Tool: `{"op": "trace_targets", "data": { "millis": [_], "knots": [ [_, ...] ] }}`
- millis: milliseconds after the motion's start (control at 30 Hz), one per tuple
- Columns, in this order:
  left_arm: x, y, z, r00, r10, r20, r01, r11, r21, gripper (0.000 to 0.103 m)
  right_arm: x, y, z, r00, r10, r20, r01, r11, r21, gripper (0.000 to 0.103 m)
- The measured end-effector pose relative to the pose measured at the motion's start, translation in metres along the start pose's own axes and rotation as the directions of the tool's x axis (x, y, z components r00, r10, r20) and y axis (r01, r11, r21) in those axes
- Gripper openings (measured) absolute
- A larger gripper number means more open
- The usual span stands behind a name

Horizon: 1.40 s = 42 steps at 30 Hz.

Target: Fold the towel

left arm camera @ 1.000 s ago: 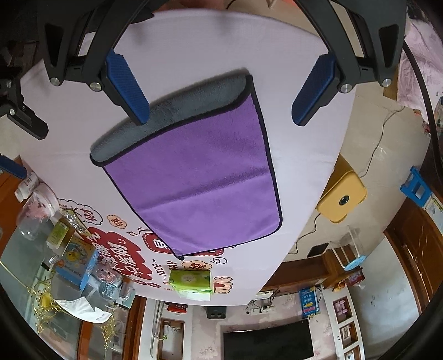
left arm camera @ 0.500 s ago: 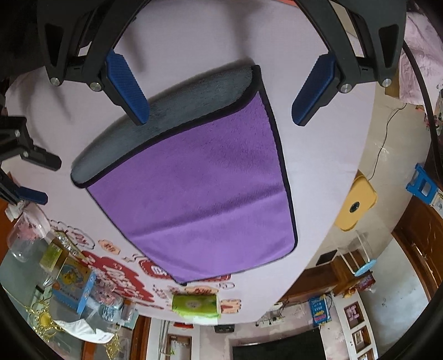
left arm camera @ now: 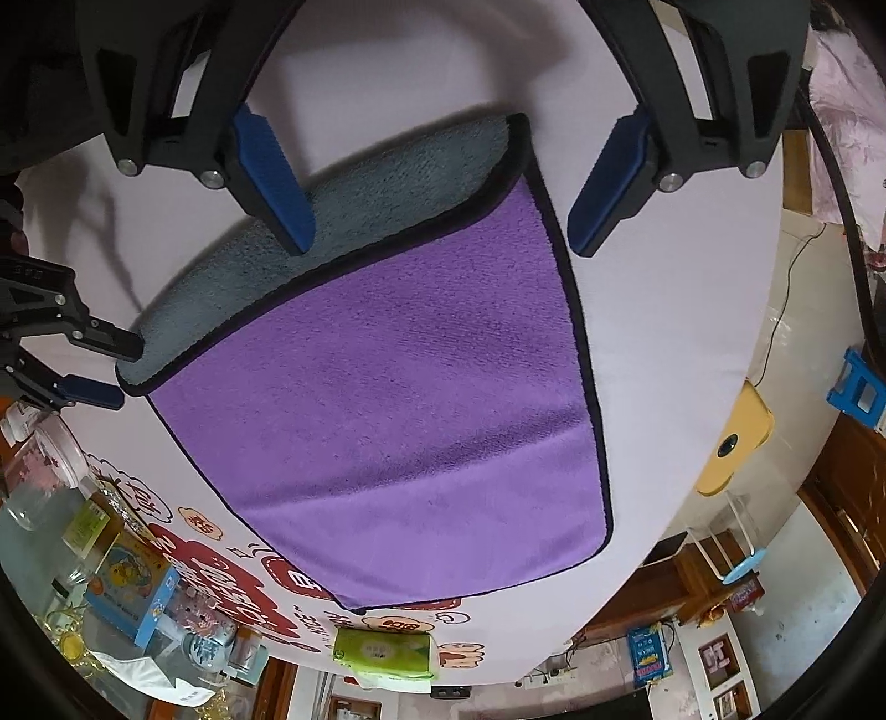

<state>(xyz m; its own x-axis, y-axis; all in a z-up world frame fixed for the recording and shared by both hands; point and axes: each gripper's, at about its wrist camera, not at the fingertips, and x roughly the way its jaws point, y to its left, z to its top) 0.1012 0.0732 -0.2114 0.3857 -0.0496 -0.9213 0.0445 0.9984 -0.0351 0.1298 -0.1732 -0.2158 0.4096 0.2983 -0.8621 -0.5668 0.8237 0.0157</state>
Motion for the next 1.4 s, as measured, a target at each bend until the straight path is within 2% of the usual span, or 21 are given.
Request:
{"op": "trace_targets", "data": {
  "millis": [233, 400, 567, 633, 800, 900, 1400],
  "knots": [
    [0.004, -0.005, -0.003, 0.999, -0.035, -0.026, 0.035, 0.999, -0.01, 0.066, 0.002, 0.001, -0.001, 1.0, 0.016, -0.01, -0.016, 1.0, -0.011, 0.047],
    [0.003, -0.007, -0.007, 0.999, -0.038, -0.035, 0.038, 0.999, -0.016, 0.055, 0.002, -0.001, 0.0, 1.0, 0.009, -0.011, -0.009, 1.0, -0.005, 0.04],
    [0.0, -0.004, -0.008, 0.998, -0.041, -0.038, 0.04, 0.999, -0.025, 0.04, -0.001, -0.003, -0.001, 1.0, -0.001, -0.011, 0.001, 1.0, 0.002, 0.027],
    [-0.001, -0.002, -0.008, 0.998, -0.045, -0.039, 0.044, 0.999, -0.031, 0.03, -0.002, -0.004, -0.002, 1.0, 0.002, -0.013, -0.002, 1.0, 0.006, 0.021],
    [-0.002, 0.002, -0.008, 0.998, -0.053, -0.041, 0.051, 0.997, -0.049, 0.011, -0.005, -0.005, -0.001, 1.0, 0.015, -0.012, -0.015, 1.0, 0.018, 0.012],
    [-0.004, 0.003, -0.008, 0.996, -0.078, -0.044, 0.076, 0.996, -0.055, 0.008, -0.006, -0.006, -0.001, 1.0, 0.011, -0.016, -0.011, 1.0, 0.022, 0.006],
    [-0.011, 0.01, -0.007, 0.995, -0.093, -0.026, 0.091, 0.993, -0.069, 0.005, -0.011, -0.005, 0.002, 1.0, 0.012, 0.004, -0.012, 1.0, 0.026, 0.004]
  ]
}}
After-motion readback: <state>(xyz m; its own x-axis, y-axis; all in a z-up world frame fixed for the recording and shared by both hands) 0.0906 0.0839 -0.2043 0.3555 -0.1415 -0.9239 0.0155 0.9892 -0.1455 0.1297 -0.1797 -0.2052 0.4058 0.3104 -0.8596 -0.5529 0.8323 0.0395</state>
